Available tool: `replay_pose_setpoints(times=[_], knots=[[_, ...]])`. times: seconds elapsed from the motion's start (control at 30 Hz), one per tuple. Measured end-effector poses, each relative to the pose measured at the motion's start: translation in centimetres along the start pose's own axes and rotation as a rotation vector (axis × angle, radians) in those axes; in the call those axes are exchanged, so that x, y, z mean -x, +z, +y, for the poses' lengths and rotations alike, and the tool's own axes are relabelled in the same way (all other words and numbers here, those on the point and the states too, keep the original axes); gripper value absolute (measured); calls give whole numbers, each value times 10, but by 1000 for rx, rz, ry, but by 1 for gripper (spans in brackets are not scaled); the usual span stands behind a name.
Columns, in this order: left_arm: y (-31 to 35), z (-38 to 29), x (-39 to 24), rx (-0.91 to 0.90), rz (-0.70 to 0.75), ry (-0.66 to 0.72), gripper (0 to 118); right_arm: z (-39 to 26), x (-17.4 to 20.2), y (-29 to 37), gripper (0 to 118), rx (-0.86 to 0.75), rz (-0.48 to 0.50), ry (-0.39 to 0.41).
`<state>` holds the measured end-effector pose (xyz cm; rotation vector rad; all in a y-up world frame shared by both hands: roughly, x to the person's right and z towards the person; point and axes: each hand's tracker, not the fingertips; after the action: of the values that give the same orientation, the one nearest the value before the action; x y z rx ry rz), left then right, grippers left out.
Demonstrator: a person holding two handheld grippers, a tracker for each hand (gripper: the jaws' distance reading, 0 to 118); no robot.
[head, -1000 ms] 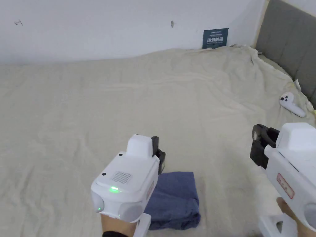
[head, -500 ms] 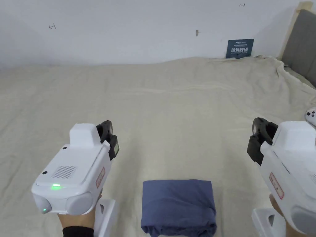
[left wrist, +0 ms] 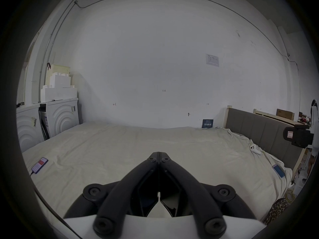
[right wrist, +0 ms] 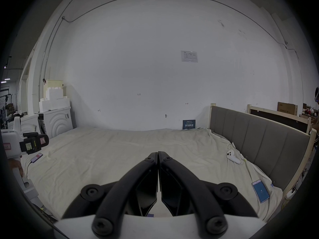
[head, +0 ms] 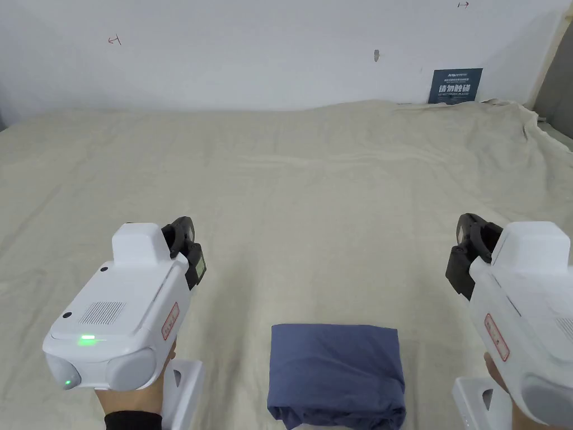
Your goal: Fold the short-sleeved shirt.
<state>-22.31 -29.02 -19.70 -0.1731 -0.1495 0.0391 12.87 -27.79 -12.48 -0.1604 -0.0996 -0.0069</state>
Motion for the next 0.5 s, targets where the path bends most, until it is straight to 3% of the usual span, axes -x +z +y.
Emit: replay_pose_setpoints(times=[0.5], knots=[[-10, -54, 6, 202, -112, 64, 0, -155, 58, -41, 0, 299, 86, -36]])
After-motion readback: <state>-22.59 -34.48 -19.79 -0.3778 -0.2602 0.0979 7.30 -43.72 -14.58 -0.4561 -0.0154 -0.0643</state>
